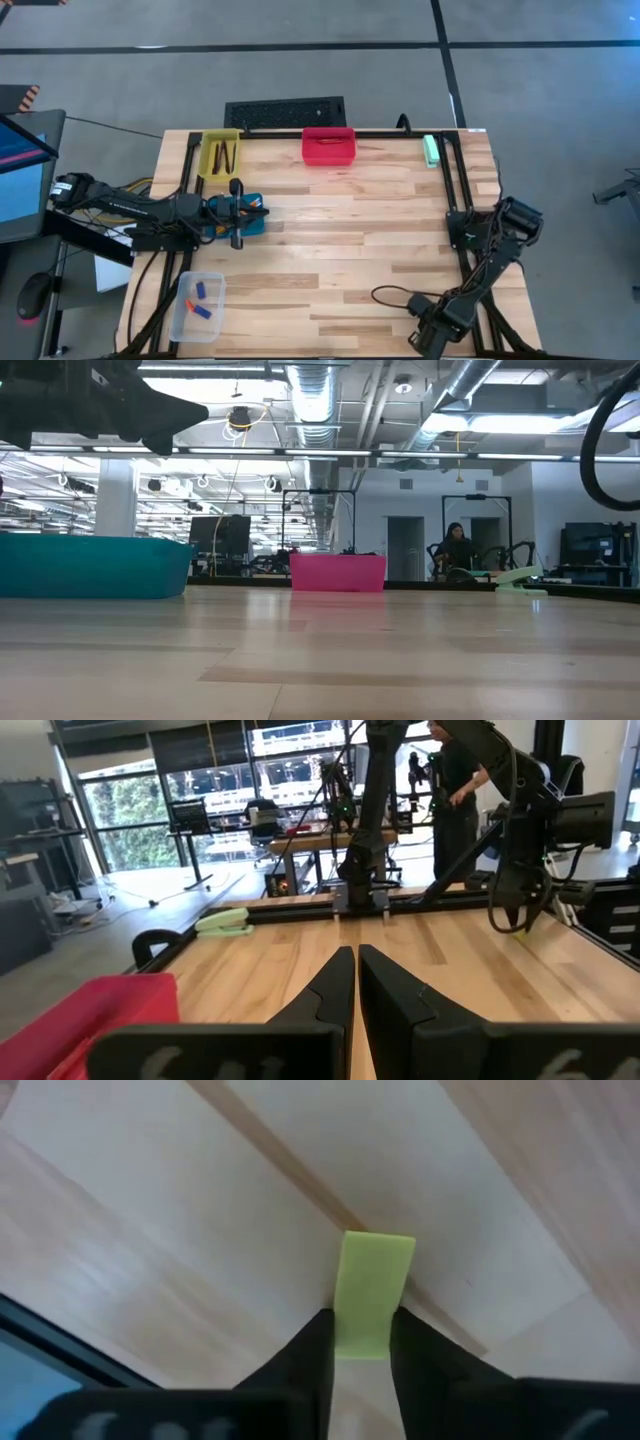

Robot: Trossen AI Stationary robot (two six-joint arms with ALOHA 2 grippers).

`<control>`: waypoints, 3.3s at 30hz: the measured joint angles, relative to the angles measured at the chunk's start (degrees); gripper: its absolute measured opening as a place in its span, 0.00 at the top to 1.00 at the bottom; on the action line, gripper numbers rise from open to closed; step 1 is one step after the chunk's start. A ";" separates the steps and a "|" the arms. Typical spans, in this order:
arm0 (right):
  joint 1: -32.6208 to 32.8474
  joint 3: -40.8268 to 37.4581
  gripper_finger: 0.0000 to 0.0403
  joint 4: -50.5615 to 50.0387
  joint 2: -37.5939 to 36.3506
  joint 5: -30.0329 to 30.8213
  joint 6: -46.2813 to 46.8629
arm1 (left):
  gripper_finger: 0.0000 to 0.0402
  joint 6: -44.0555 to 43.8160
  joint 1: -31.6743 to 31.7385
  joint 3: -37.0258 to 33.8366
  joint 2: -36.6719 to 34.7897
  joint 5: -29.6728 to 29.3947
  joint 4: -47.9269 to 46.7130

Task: Sort crayons/erasers/pens/pencils in bins
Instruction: Put the light green eraser into the transparent bin

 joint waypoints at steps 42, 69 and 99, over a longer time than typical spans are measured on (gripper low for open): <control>-31.50 9.60 0.80 1.90 -0.15 35.81 -78.20 | 0.71 -54.62 0.00 0.04 0.00 3.54 -8.92; -44.05 9.66 0.80 38.18 -0.24 35.14 -114.49 | 0.55 -66.88 0.02 15.71 24.44 4.92 -9.70; -43.09 9.64 0.80 40.69 -0.24 35.49 -118.46 | 0.73 -66.99 1.60 22.75 33.68 6.87 -13.60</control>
